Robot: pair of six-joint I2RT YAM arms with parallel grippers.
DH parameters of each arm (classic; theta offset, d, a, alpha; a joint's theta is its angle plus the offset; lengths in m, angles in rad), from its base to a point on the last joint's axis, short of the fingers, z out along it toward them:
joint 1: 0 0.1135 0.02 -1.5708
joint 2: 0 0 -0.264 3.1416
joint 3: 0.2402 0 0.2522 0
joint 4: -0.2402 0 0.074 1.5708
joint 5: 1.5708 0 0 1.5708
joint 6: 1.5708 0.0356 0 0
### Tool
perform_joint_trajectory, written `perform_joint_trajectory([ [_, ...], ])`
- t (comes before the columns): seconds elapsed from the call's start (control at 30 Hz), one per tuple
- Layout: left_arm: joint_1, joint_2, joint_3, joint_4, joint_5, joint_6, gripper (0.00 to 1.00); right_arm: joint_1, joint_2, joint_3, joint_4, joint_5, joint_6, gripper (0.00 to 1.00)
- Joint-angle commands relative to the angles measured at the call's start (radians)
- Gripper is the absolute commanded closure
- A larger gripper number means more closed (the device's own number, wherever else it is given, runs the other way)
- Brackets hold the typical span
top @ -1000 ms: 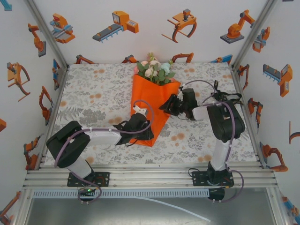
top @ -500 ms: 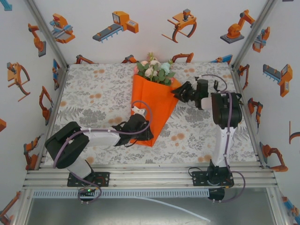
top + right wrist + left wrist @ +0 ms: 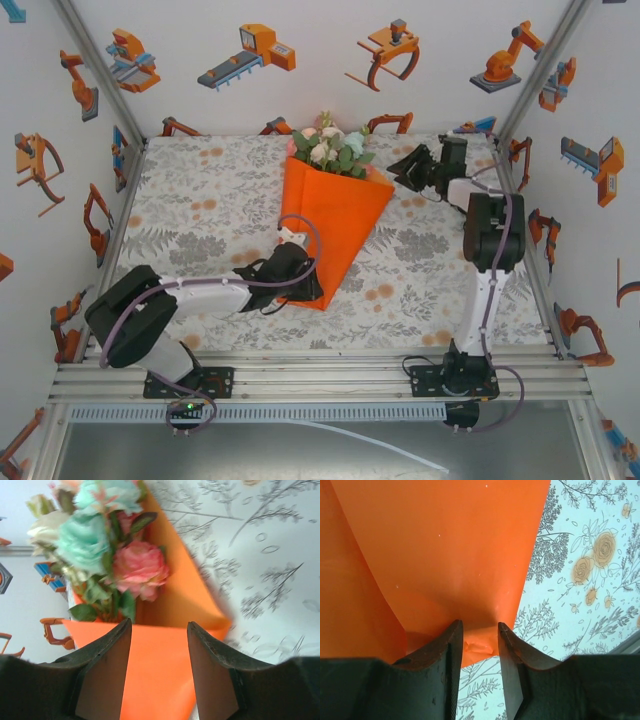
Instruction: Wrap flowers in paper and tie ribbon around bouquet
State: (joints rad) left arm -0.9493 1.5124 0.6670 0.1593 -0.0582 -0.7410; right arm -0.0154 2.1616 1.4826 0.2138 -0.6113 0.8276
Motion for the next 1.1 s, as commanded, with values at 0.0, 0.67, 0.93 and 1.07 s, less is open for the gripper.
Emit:
perform_joint_trajectory([
  [0.0,-0.004,-0.055,0.049,-0.043,0.017,0.027,0.61,0.021,-0.232,-0.115,-0.029,-0.01,-0.056,0.52],
  [0.67,-0.048,0.145,0.049,0.055,-0.032,-0.05,0.62,0.4,-0.508,-0.655,0.065,0.208,-0.08,0.52],
  [0.93,-0.049,0.101,0.002,0.075,-0.06,-0.071,0.6,0.402,-0.459,-0.611,0.046,0.214,-0.071,0.52],
  [1.07,-0.048,-0.01,0.05,0.04,-0.062,-0.033,0.5,0.402,-0.549,-0.585,-0.032,0.269,-0.095,0.51],
])
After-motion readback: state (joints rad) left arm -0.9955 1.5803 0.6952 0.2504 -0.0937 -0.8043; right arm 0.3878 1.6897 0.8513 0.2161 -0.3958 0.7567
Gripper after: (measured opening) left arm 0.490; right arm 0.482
